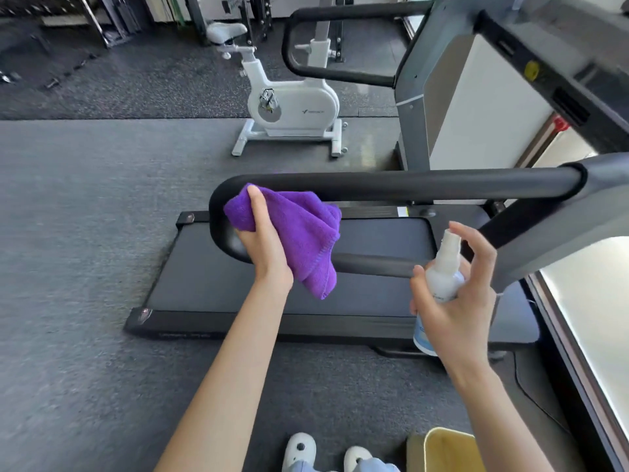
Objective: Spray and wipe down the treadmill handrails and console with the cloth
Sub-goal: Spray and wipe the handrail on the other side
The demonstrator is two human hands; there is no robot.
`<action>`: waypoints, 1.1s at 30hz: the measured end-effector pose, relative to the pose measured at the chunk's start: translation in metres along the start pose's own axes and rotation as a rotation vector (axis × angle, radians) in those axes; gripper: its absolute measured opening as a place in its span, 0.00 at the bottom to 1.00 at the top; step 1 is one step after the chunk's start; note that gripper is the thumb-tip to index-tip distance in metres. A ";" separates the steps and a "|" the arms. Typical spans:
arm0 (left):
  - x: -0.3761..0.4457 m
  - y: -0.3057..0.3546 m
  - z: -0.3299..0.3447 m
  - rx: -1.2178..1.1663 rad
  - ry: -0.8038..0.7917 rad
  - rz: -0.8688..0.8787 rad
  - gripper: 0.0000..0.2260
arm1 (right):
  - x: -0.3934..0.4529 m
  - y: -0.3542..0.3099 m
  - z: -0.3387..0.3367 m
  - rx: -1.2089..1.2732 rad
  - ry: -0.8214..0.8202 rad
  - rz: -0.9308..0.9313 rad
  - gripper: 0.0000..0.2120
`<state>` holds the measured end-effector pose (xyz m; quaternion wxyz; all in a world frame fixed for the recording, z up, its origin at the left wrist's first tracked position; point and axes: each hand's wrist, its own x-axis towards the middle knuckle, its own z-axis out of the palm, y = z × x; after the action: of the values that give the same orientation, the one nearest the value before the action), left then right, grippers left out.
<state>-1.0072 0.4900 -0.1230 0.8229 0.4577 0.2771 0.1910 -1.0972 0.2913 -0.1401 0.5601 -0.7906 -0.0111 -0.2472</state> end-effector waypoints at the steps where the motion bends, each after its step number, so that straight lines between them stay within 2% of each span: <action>1: 0.000 -0.005 -0.007 0.046 -0.007 0.045 0.20 | 0.000 0.000 0.003 -0.002 -0.008 0.002 0.31; 3: 0.004 -0.014 -0.023 0.193 -0.010 0.152 0.16 | -0.001 -0.001 0.007 -0.008 -0.023 0.007 0.31; 4: 0.008 -0.016 -0.030 0.319 -0.016 0.219 0.19 | -0.002 -0.002 0.009 -0.013 -0.026 0.005 0.32; 6: 0.022 -0.020 -0.043 0.686 -0.055 0.369 0.27 | -0.004 0.000 0.010 -0.025 -0.027 0.017 0.33; 9: 0.046 -0.026 -0.051 1.227 -0.235 0.622 0.34 | -0.006 0.004 0.013 -0.037 -0.022 0.032 0.34; 12: 0.054 -0.045 -0.052 1.717 -0.417 0.696 0.37 | -0.008 0.008 0.017 -0.049 -0.023 0.032 0.32; 14: 0.052 -0.062 -0.053 1.996 -0.436 0.816 0.36 | -0.008 0.009 0.019 -0.050 -0.028 0.038 0.31; 18: 0.056 -0.074 -0.045 2.030 -0.390 0.898 0.34 | -0.006 0.011 0.021 -0.058 -0.042 0.045 0.31; 22: 0.055 -0.084 -0.030 2.061 -0.420 0.940 0.30 | -0.004 0.014 0.016 -0.053 -0.030 0.073 0.32; 29: 0.028 -0.130 0.022 1.980 -0.612 0.967 0.27 | -0.011 0.035 -0.015 -0.092 0.067 0.081 0.34; 33: 0.004 -0.163 0.054 1.951 -0.727 1.022 0.25 | -0.021 0.052 -0.042 -0.109 0.107 0.146 0.32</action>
<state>-0.9603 0.3741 -0.2414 -0.0216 0.9843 -0.1632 0.0634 -1.1156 0.2399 -0.1839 0.5325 -0.8044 0.0898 -0.2477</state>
